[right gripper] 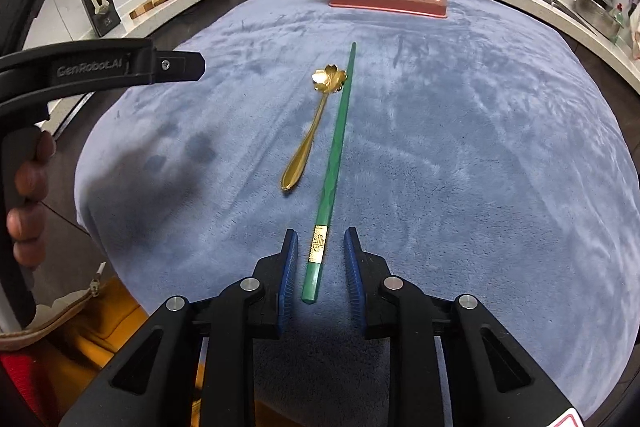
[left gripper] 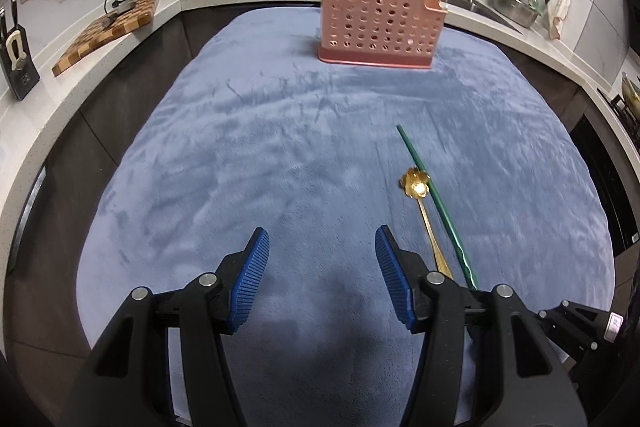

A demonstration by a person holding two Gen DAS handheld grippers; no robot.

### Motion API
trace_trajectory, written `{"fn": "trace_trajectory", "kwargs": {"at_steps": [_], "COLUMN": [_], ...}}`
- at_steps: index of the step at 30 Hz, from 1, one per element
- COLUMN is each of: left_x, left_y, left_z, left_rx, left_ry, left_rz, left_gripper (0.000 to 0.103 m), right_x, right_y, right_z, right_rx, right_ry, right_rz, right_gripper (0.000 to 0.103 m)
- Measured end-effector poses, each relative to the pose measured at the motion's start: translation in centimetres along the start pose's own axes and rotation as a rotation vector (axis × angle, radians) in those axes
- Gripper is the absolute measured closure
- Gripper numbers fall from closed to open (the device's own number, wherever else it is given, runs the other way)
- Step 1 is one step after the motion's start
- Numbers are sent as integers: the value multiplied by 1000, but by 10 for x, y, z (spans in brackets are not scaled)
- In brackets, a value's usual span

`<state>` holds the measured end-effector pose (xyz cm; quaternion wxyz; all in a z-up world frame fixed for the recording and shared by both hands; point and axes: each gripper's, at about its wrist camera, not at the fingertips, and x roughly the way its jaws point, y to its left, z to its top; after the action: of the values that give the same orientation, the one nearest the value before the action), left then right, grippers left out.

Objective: Organize utensils
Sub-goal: 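Grasp the gold spoon with the left tool while the right tool grasps the green chopstick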

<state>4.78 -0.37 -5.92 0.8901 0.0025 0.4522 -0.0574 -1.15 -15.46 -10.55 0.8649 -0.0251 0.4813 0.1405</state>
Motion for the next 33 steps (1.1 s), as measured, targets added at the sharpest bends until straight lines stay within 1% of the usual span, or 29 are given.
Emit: {"fn": "trace_trajectory", "kwargs": {"at_steps": [2, 4, 7, 10, 12, 14, 20, 24, 29, 33], "left_x": [1, 2, 3, 5, 5, 7, 15, 22, 32, 40], "left_y": [-2, -3, -6, -10, -15, -21, -46, -60, -67, -68], "left_z": [0, -1, 0, -1, -2, -3, -7, -10, -13, -15], "left_rx": [6, 9, 13, 25, 40, 59, 128, 163, 173, 159], "left_ry": [3, 4, 11, 18, 19, 23, 50, 70, 102, 125], "left_rz": [-4, -6, -14, -26, -34, -44, -79, -98, -110, -109], "left_gripper": [50, 47, 47, 46, 41, 39, 38, 37, 38, 38], "right_x": [1, 1, 1, -1, -3, -7, -13, -14, -14, -12], "right_y": [0, -3, -6, -12, -16, -23, -41, -49, -54, -54], "right_z": [0, 0, 0, 1, 2, 4, 12, 16, 18, 17], "right_rx": [0, 8, 21, 41, 56, 79, 133, 152, 164, 168], "right_ry": [0, 2, 2, -7, -19, -35, -63, -71, -73, -66], "right_rz": [-6, -10, -19, -28, -36, -50, -79, -81, -76, -72], "right_gripper": [83, 87, 96, 96, 96, 96, 96, 96, 96, 96]}}
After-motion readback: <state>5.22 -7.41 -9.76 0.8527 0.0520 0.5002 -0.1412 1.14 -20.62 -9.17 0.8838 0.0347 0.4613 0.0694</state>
